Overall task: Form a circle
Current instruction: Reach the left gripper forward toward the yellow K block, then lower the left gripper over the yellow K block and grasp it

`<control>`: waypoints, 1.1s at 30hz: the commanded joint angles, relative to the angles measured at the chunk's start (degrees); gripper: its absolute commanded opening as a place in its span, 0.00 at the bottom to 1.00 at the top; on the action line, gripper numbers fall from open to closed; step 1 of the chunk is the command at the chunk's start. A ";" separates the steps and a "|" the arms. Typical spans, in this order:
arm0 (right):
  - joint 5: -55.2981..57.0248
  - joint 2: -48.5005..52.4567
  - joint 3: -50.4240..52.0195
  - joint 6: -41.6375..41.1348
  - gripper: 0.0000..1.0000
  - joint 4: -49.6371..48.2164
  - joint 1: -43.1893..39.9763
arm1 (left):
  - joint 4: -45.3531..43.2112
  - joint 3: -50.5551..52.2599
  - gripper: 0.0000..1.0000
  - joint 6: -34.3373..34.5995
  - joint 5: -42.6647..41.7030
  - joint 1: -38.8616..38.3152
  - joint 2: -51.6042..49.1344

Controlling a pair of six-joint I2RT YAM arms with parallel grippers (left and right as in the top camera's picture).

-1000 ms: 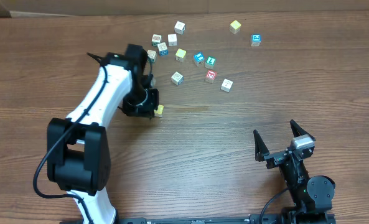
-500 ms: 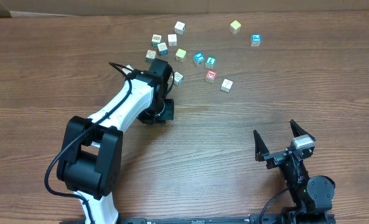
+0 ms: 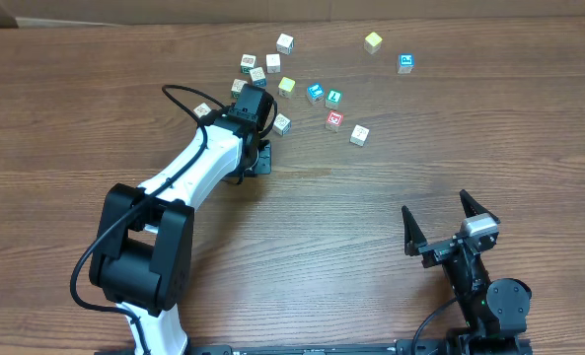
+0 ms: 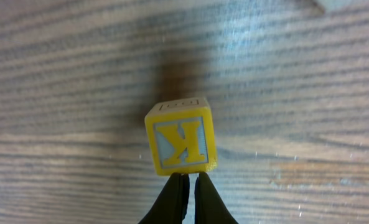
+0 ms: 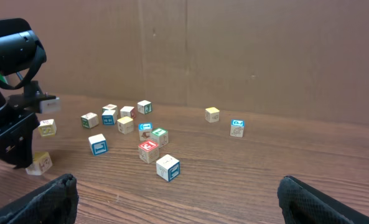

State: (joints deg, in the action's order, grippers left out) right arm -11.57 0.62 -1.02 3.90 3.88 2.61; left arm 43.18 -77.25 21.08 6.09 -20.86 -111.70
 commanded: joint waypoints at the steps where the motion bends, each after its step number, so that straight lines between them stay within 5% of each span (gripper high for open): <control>1: 0.11 -0.46 0.57 0.26 1.00 -0.31 -0.07 | -1.42 0.09 0.04 0.81 2.01 0.63 -0.50; 8: 0.11 -0.46 0.57 0.26 1.00 -0.31 -0.07 | -4.35 0.07 0.16 0.79 3.06 0.68 -0.50; 11: 0.11 -0.46 0.57 0.26 1.00 -0.31 -0.07 | -5.77 0.07 0.33 0.79 4.94 0.70 -0.50; 16: 0.11 -0.46 0.57 0.26 1.00 -0.31 -0.07 | -8.55 0.07 0.48 0.79 5.03 0.70 -0.50; 31: 0.11 -0.46 0.57 0.26 1.00 -0.31 -0.07 | -5.38 0.57 0.44 0.81 4.83 0.63 -0.50; 33: 0.11 -0.46 0.57 0.26 1.00 -0.31 -0.07 | -5.55 0.68 0.36 0.81 4.83 0.63 -0.52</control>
State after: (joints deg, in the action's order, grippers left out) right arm -11.62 0.62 -1.02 3.92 3.90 2.61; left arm 37.69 -77.19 21.37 9.76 -20.49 -111.70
